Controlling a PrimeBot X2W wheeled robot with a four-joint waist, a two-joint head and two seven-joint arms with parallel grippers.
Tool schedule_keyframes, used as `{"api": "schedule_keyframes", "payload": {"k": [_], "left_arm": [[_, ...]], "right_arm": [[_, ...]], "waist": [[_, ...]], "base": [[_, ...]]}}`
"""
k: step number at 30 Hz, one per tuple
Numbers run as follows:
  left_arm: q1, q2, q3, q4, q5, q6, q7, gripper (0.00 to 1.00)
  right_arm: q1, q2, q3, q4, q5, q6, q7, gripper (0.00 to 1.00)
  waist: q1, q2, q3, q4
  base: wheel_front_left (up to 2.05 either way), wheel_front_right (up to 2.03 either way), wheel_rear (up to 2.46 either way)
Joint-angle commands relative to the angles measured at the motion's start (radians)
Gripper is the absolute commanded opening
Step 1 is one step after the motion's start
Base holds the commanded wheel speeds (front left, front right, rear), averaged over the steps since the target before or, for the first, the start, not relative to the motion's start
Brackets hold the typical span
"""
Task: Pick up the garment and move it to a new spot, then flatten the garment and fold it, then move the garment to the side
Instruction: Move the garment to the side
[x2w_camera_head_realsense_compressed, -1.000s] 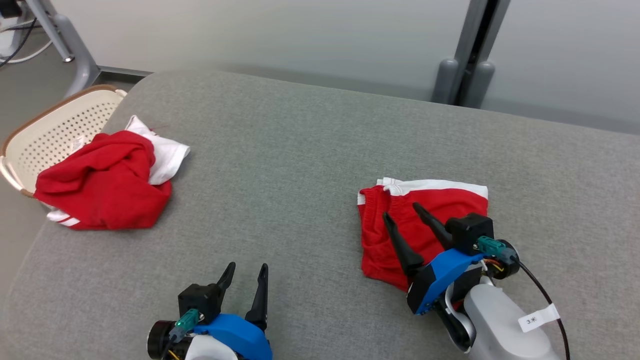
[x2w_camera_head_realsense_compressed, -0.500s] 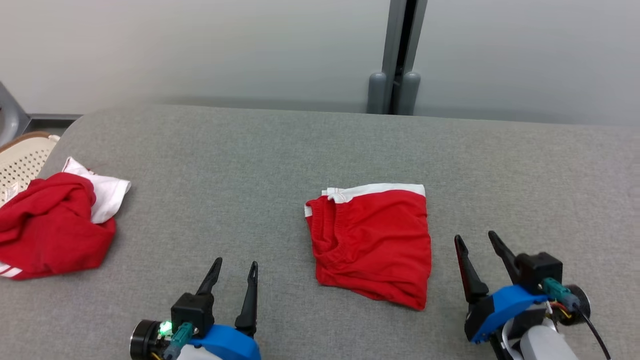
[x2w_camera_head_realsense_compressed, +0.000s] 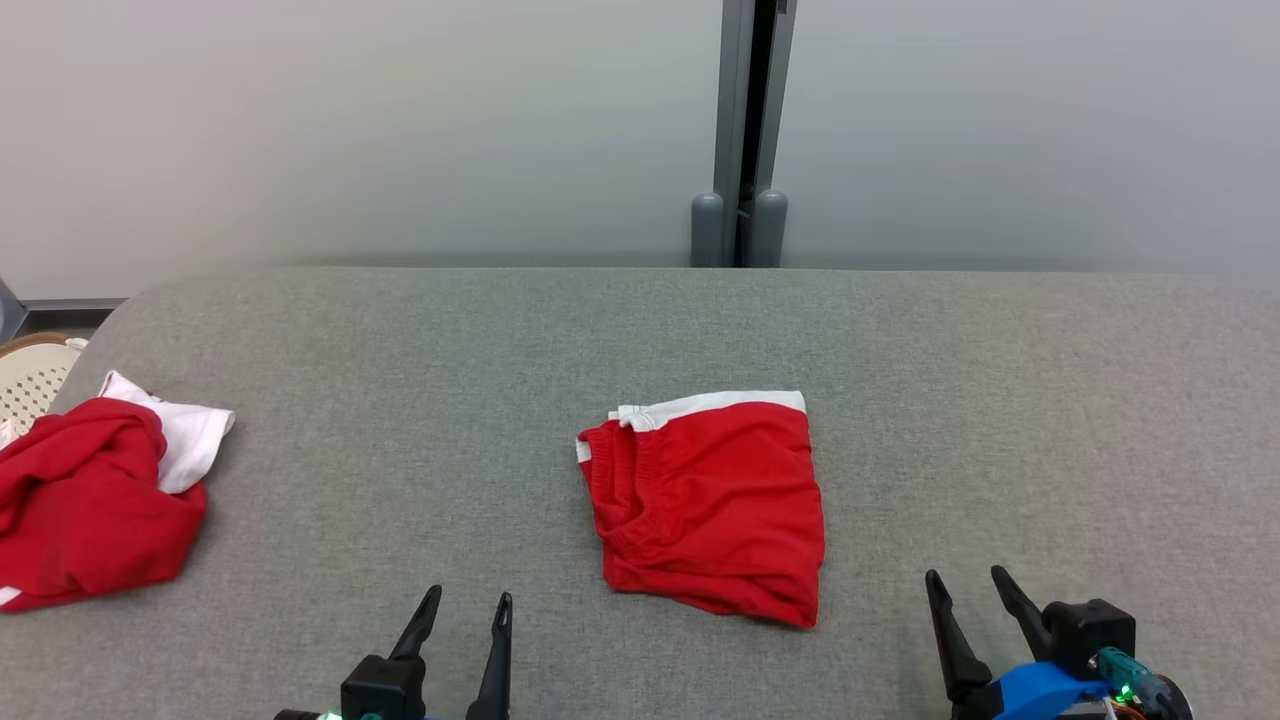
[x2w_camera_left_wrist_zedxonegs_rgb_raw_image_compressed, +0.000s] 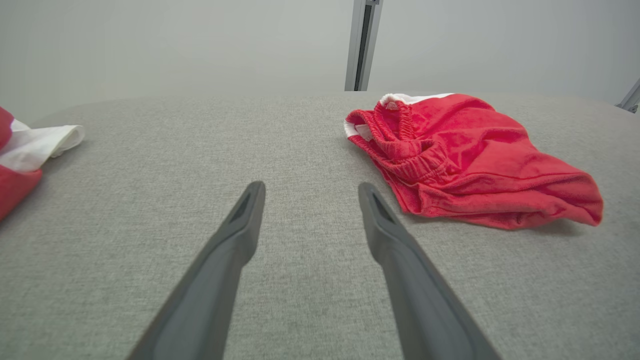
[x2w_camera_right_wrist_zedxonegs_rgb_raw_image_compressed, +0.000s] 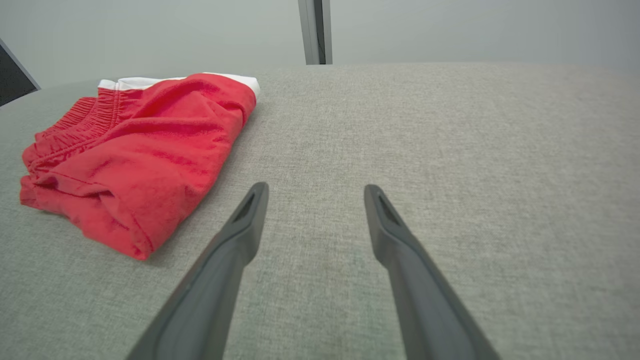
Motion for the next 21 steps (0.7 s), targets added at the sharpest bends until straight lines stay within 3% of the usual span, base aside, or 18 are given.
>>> {"api": "schedule_keyframes", "payload": {"k": [1,13,21], "left_arm": [[0.006,-0.001,0.006,-0.004,0.006,-0.001,-0.002,1.00],[-0.053,-0.004,-0.031,-0.013,-0.016,-0.025,-0.002,1.00],[-0.092,-0.003,-0.054,-0.022,-0.063,-0.033,-0.002,1.00]], "right_arm": [[0.007,-0.002,0.003,-0.001,0.008,0.000,-0.003,1.00],[-0.190,-0.002,0.046,0.056,0.021,0.000,-0.003,1.00],[-0.334,-0.002,0.015,0.309,0.025,0.000,0.002,1.00]], "waist": [[0.0001,-0.0001,0.000,0.002],[0.0001,-0.0001,0.084,0.086],[0.0001,-0.0001,0.144,0.183]], "base": [[0.00,0.00,0.00],[0.00,0.00,0.00],[0.00,0.00,0.00]]}}
